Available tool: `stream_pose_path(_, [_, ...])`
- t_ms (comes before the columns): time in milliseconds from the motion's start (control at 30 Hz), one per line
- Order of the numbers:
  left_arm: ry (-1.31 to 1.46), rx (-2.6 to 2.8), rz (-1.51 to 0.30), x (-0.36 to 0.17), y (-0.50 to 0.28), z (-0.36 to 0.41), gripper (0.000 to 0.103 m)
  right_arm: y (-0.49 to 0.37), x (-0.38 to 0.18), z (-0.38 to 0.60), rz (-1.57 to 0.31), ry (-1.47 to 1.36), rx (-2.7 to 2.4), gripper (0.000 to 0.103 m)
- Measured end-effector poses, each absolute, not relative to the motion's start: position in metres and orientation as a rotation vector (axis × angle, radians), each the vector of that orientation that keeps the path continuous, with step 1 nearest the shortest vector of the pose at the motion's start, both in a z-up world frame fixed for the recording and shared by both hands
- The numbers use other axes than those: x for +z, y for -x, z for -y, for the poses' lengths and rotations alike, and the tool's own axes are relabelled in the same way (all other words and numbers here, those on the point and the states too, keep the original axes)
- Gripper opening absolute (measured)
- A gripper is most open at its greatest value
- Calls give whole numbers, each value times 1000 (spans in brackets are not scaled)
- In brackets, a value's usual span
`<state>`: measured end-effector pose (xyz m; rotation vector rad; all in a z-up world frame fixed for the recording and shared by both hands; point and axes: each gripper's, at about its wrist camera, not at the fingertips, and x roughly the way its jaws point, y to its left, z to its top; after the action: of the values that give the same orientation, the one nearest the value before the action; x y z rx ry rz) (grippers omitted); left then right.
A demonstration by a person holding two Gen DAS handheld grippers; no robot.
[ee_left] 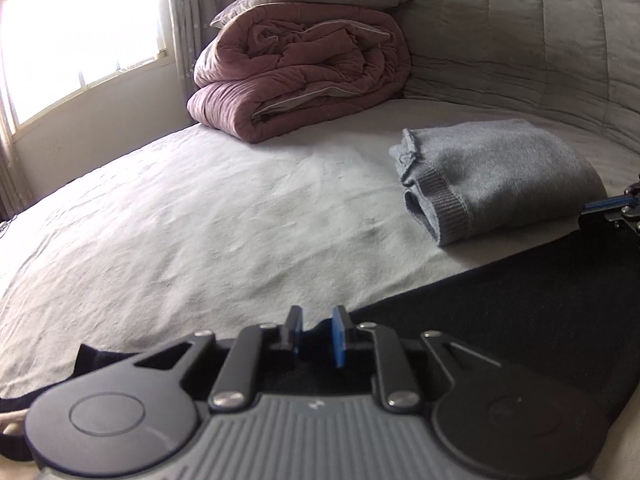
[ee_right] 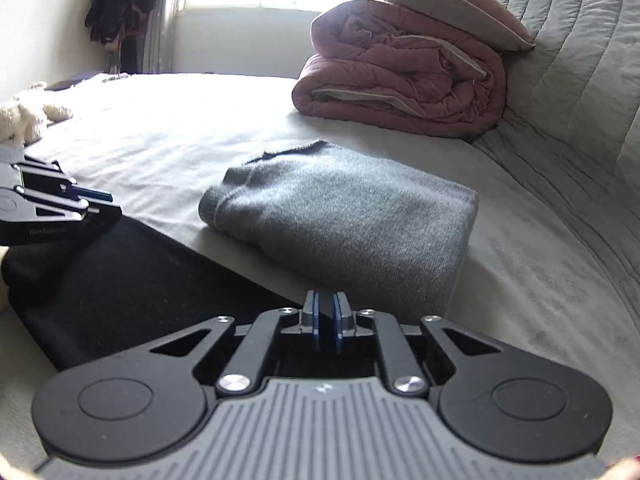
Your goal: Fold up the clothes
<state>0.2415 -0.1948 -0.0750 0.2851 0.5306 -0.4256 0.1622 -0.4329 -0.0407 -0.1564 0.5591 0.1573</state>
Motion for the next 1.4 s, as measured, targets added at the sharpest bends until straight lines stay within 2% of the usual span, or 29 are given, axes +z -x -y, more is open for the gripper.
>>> stream_pose_path(100, [-218,-417,-533,-69,-235,179,36,-161,-37,434,-554,95,220,15])
stream_pose_path(200, [-169,-390,-553,-67,-230,162,38,-170,-53,428,-629,101,250,15])
stream_pose_path(400, [-109,-300,-595,-57,-214,109,39,-168,-47,420,-618,106,248,19])
stream_pose_path(500, [-99,-253,-600,-47,-204,80,41,-165,-42,412,-611,150,237,25])
stream_pose_path(533, [-98,-238,-601,-43,-201,70,42,-164,-40,409,-608,158,238,30])
stream_pose_path(567, [-96,-223,-602,-39,-197,60,43,-163,-38,406,-605,163,239,34])
stream_pose_path(633, [-94,-195,-605,-31,-190,38,47,-161,-35,398,-609,165,237,34])
stream_pose_path(700, [-88,-168,-615,-23,-184,18,56,-160,-30,387,-613,165,241,34])
stream_pose_path(733, [-84,-155,-622,-20,-182,9,56,-160,-28,380,-615,166,246,34])
stream_pose_path(900, [-56,-75,-659,-7,-168,-36,58,-155,-4,337,-597,153,303,34])
stream_pose_path(1000, [-23,-59,-681,1,-157,-60,63,-151,16,311,-578,134,360,36])
stream_pose_path(1400, [11,55,-702,31,-117,-144,71,-132,71,201,-532,166,501,44])
